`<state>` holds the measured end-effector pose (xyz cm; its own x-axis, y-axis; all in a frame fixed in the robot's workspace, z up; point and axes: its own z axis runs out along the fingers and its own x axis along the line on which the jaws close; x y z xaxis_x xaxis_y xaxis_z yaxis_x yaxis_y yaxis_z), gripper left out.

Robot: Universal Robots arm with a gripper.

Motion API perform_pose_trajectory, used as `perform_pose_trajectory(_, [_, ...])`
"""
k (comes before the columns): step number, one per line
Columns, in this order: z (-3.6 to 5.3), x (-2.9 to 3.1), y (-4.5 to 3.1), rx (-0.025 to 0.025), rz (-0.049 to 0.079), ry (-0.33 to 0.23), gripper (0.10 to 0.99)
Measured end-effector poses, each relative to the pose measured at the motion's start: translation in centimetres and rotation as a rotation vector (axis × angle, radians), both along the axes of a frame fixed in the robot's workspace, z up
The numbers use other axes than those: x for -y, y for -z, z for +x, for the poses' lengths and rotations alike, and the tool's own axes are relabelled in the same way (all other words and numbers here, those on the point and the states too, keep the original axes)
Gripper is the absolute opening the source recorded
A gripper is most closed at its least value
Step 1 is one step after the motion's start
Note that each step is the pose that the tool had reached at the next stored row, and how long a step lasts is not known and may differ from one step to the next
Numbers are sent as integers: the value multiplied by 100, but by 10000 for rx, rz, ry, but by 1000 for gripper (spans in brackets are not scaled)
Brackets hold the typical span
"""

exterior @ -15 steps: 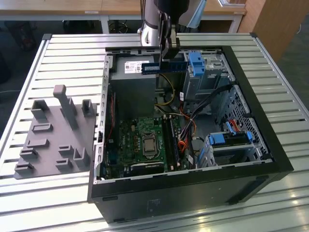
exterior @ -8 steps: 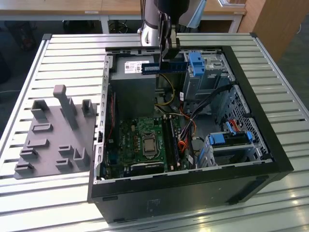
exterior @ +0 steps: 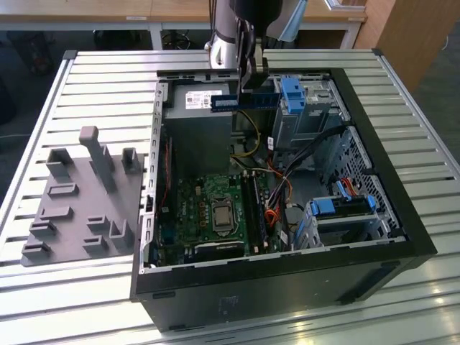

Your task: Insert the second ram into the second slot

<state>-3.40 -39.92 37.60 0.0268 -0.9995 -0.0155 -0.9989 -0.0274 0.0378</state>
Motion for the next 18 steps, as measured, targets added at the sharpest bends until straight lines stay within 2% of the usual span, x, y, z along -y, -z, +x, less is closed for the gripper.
perform_pose_trajectory(18, [0, 42, 0, 0, -18, 0, 137])
